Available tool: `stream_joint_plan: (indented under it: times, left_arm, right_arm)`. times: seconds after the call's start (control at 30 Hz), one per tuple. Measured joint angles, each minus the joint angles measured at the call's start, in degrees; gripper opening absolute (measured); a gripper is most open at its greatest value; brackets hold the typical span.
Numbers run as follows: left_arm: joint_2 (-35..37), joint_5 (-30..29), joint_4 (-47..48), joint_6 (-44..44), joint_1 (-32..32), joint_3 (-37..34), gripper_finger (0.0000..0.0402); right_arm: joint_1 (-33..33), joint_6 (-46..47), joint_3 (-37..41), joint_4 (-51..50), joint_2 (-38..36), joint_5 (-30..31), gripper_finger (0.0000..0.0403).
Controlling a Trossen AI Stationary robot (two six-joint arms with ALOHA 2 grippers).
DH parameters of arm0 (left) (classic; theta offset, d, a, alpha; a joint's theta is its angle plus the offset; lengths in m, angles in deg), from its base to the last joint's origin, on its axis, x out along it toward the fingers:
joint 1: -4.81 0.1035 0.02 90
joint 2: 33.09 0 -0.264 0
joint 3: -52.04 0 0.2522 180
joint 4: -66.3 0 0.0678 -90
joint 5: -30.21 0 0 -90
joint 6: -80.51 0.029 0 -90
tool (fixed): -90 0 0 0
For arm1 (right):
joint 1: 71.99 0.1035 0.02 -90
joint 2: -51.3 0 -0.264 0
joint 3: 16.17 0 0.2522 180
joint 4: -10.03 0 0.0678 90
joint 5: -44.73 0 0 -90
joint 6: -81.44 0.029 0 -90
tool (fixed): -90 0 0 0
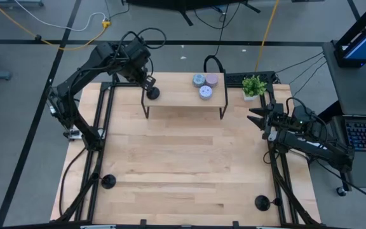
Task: Pick & Place candle stick holders
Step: Put the top black candle holder on the shelf
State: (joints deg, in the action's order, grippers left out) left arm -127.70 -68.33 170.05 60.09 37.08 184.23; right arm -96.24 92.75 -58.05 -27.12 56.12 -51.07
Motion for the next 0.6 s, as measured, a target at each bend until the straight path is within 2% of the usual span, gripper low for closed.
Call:
stream_joint_plan:
  times: [0.6]
  left_arm:
    - [0.0, 0.9, 0.0, 0.8, 0.0, 0.0, 0.0062]
  right_arm:
    - [0.0, 0.0, 0.0, 0.0, 0.0, 0.0, 0.0171]
